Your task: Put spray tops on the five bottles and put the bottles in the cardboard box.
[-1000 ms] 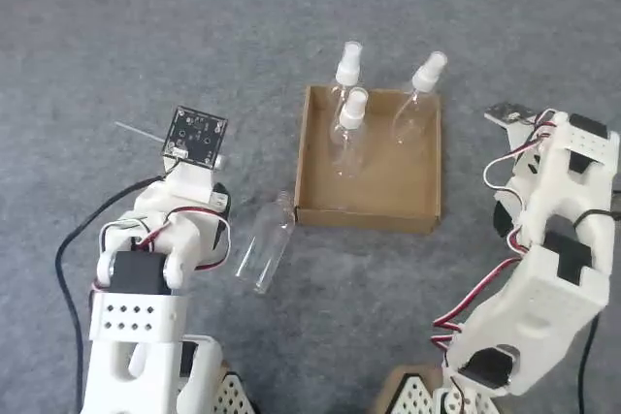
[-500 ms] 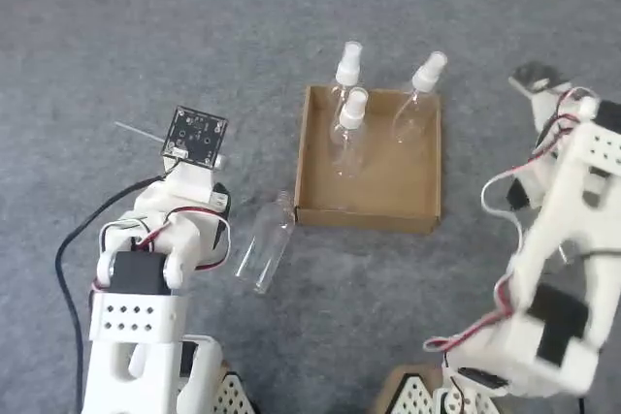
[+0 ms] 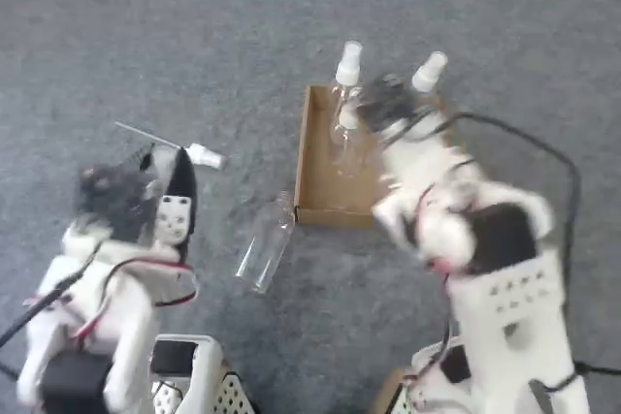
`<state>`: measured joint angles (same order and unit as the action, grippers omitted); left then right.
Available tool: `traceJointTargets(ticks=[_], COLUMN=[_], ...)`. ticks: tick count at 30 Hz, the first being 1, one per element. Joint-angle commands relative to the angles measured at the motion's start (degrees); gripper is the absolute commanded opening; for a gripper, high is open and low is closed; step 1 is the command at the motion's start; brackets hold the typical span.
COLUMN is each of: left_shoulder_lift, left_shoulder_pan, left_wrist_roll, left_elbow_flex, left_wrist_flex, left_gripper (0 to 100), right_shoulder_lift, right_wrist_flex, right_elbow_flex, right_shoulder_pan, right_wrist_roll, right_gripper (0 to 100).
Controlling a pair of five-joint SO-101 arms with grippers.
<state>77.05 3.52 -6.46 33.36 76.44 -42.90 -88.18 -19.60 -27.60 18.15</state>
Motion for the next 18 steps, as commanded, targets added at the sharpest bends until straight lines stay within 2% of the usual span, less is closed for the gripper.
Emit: traceJointTargets(ticks=[1,5,8,12,18], left_shoulder_lift=[-4.3,-6.0,-6.1,-6.2,-6.5], left_shoulder_pan=[-0.3,-0.3,-0.3,-0.2,-0.4], left_wrist_roll=[5.5,14.5,19.4,21.3,23.0], left_elbow_flex=[-9.5,-13.2,-13.2,-13.2,-11.2], left_wrist_flex=[0.4,-3.1,-7.4,-10.5,-15.5], left_gripper=[1,1,1,1,1], right_shoulder_lift=[-0.7,1.0,1.1,1.1,1.1], right_wrist_flex=[8.1,18.0,24.8,32.0,34.9], right_elbow_flex=[-4.1,-10.5,-15.0,-20.3,-23.6], right_shoulder_pan=[-12.9,-21.1,-23.9,-24.2,-24.4], right_wrist_roll=[-6.4,-5.1,-2.9,-3.1,-3.2], right_gripper=[0.6,0.6,0.6,0.6,0.6])
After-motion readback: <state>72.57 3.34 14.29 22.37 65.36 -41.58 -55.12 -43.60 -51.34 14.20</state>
